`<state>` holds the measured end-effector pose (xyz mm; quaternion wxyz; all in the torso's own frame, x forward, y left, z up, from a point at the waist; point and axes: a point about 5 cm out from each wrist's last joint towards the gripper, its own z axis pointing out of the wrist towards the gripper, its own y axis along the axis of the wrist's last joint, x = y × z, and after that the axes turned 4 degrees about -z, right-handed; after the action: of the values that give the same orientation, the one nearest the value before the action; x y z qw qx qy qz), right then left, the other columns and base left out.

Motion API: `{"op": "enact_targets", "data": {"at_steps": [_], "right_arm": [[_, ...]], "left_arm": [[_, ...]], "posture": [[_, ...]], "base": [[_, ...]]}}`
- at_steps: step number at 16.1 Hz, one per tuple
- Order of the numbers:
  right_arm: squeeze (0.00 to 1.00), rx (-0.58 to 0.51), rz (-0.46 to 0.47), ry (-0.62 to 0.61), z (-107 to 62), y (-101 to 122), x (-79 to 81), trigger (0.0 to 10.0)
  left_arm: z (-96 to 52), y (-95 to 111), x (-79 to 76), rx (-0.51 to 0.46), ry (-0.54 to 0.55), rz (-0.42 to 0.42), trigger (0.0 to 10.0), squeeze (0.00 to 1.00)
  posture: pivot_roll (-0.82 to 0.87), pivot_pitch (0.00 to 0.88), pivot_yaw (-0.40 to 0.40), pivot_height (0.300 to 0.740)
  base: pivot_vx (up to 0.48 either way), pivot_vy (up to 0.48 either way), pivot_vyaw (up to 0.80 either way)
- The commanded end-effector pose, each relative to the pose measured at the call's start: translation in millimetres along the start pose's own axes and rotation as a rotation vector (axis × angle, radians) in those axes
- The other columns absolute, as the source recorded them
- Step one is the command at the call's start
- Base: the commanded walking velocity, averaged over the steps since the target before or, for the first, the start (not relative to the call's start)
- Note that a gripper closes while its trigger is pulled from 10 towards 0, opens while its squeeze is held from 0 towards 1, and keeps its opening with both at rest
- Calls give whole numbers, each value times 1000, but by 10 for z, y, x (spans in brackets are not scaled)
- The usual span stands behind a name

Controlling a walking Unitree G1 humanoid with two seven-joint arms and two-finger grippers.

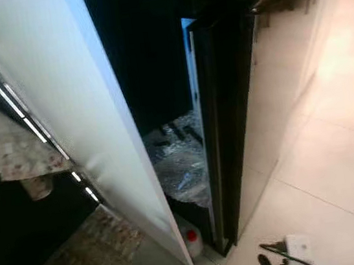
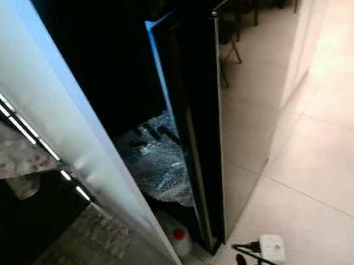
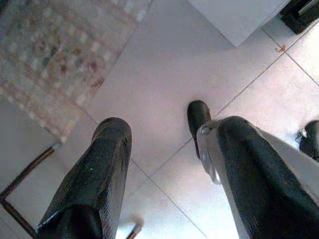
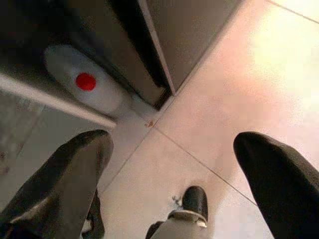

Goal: Restocking fridge

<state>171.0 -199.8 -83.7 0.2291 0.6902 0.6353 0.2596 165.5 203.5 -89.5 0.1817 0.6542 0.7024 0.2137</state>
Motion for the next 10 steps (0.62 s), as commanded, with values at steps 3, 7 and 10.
{"op": "enact_targets", "data": {"at_steps": [3, 7, 10], "right_arm": [[0, 22, -17, 6, 5, -22, 23, 10000], [0, 27, -30, 6, 16, -5, 34, 10000], [0, 41, -40, 10, 8, -25, 14, 10000]], "left_arm": [[0, -30, -23, 16, 3, -14, 10000, 0], [2, -67, -107, 24, -7, -34, 10000, 0], [1, -76, -125, 24, -4, -38, 10000, 0]], "posture": [[-88, 0, 75, 740], [-100, 0, 46, 740], [-73, 0, 39, 740]], "base": [[0, 0, 0], [0, 0, 0], [0, 0, 0]]}}
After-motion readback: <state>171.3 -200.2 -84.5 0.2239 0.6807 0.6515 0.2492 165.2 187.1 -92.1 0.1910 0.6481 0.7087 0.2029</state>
